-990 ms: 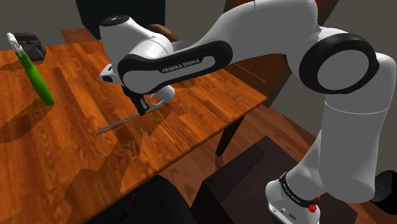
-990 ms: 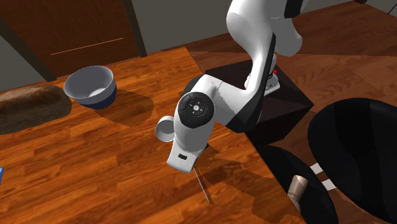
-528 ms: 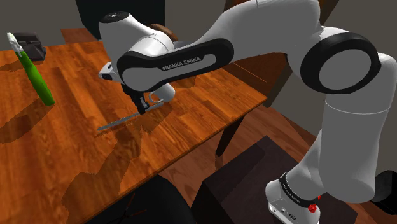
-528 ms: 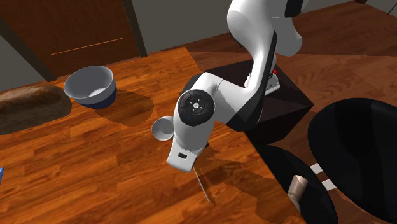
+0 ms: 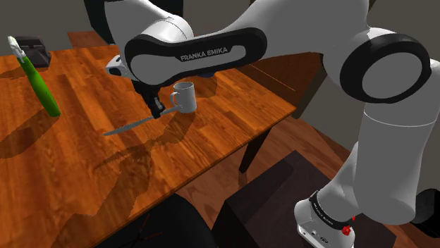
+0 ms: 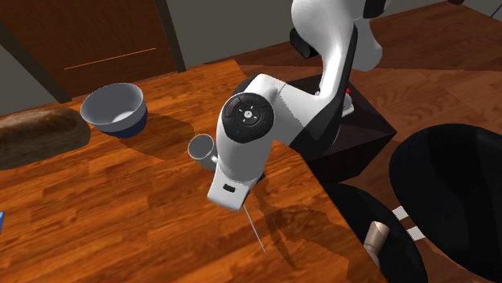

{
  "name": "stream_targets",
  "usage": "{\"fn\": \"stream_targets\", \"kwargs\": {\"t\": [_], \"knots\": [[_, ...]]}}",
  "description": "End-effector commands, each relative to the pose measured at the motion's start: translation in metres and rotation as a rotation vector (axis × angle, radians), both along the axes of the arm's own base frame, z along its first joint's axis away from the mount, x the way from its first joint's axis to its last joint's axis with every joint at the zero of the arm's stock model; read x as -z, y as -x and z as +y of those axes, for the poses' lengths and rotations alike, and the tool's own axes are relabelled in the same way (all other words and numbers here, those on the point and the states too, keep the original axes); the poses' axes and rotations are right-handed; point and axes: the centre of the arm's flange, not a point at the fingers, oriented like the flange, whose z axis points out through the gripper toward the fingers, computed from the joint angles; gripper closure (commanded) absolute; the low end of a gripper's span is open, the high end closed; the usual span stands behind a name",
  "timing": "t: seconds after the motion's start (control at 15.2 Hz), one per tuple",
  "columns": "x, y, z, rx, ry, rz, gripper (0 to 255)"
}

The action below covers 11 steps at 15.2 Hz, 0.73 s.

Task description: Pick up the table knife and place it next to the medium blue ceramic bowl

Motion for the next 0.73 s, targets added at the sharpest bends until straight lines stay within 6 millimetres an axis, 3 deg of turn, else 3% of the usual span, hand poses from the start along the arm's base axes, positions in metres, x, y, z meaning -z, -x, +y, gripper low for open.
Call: {"fn": "stream_targets", "kwargs": {"t": [0.0,0.66], "knots": [[-0.011,-0.001,0.0,0.0,0.0,0.0,255],[-0.064,-0.001,0.0,0.0,0.0,0.0,255]]}}
